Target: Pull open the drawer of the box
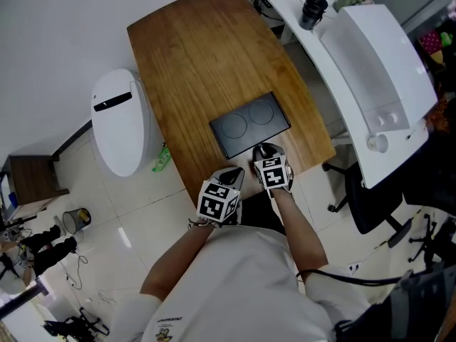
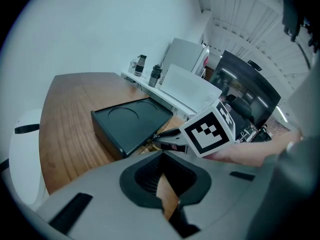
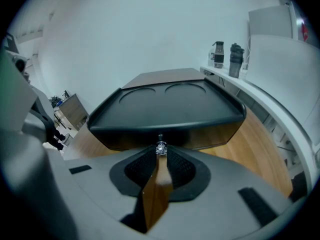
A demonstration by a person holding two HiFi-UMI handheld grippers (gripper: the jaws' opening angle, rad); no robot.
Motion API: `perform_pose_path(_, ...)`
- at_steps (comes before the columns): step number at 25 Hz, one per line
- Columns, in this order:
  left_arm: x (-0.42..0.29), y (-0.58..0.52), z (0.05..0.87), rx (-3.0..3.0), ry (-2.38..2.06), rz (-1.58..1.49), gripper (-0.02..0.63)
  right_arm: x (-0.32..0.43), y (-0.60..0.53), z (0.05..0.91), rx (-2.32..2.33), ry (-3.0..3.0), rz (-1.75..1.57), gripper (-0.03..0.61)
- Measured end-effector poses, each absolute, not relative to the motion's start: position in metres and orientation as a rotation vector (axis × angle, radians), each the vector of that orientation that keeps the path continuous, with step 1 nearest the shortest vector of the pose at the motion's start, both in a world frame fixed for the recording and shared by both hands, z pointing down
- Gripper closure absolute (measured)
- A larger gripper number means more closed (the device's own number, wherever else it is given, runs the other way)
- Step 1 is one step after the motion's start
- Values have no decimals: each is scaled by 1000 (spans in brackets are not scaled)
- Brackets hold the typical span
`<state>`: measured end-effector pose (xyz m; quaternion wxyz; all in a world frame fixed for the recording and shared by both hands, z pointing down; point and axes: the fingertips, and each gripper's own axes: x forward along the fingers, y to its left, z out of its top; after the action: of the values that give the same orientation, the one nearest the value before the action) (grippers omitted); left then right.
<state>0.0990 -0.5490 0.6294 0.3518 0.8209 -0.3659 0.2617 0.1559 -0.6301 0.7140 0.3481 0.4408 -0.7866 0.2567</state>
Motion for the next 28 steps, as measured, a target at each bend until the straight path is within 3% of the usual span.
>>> perform_pose_path(28,98,-538,627,2138,-932,678,614,167,-609,717,1162,-2010,679,522)
